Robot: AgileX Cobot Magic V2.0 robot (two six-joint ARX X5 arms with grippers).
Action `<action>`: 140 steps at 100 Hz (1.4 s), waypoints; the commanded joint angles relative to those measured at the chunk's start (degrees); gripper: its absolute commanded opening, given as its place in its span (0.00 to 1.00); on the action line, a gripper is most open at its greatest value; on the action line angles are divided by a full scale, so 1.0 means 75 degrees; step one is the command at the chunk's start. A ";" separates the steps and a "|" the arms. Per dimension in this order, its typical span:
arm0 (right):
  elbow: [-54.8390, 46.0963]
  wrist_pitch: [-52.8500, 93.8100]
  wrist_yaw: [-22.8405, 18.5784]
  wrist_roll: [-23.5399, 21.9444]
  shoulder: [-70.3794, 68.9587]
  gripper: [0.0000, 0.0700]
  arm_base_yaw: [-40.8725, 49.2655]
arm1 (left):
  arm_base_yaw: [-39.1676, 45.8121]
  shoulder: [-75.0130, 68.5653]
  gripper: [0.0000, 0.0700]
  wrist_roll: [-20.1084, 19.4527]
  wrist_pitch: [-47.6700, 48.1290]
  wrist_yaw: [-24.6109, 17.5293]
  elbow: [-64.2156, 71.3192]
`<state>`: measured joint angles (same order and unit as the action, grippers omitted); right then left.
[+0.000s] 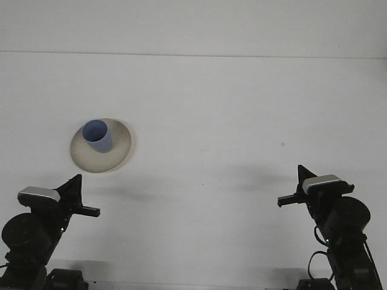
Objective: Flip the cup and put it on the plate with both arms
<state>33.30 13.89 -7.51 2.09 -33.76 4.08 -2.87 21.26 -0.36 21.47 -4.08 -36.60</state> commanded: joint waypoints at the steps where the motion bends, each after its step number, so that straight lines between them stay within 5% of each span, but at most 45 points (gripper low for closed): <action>1: 0.0070 -0.0087 0.0003 -0.0108 -0.0003 0.00 0.0015 | -0.0006 0.0000 0.02 -0.0032 -0.0079 0.0003 -0.0096; 76: 0.0070 -0.0087 0.0003 -0.0108 -0.0003 0.00 0.0015 | -0.0041 -0.0003 0.02 -0.0108 -0.0373 0.0015 -0.0085; 116: 0.0070 -0.0087 0.0003 -0.0108 -0.0003 0.00 0.0015 | -0.0044 -0.1081 0.02 -0.0099 -0.3316 0.0000 0.2244; 140: 0.0070 -0.0087 0.0003 -0.0108 -0.0003 0.00 0.0015 | -0.0052 -0.2075 0.02 -0.0332 -0.3751 0.0006 0.3523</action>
<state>33.30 13.87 -7.51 2.09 -33.76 4.08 -3.14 6.83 -1.26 -5.89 -4.08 -11.38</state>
